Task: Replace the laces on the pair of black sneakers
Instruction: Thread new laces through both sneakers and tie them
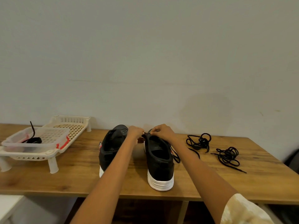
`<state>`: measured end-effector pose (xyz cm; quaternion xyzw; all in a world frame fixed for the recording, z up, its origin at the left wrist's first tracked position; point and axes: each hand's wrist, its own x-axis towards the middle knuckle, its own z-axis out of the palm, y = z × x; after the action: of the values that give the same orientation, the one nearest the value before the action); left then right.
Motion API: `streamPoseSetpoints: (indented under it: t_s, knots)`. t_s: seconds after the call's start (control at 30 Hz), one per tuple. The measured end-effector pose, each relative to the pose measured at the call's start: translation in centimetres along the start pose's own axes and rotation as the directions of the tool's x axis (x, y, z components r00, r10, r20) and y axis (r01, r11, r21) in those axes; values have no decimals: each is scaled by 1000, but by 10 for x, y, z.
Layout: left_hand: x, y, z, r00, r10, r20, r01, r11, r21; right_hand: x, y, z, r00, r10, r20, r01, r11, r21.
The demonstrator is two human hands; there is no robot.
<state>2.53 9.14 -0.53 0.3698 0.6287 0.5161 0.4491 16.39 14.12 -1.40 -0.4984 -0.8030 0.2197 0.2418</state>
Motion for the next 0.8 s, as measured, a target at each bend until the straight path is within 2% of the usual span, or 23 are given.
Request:
streamPoseSetpoints:
  t_s: [0.4, 0.5, 0.67, 0.8]
  knots:
    - [-3, -1, 2, 998, 56, 26, -58, 996, 66, -2, -3, -1, 1000, -28, -3, 27, 992, -125]
    - [-5, -2, 3, 997, 82, -6, -82, 995, 64, -1, -3, 0, 999, -34, -25, 29, 987, -160]
    - [-4, -4, 3, 996, 88, 1, -88, 994, 63, -4, -7, -4, 999, -48, 25, 52, 978, -202]
    - [-4, -4, 6, 998, 68, -6, -67, 996, 62, -3, -16, -1, 998, -51, -33, 40, 958, -283]
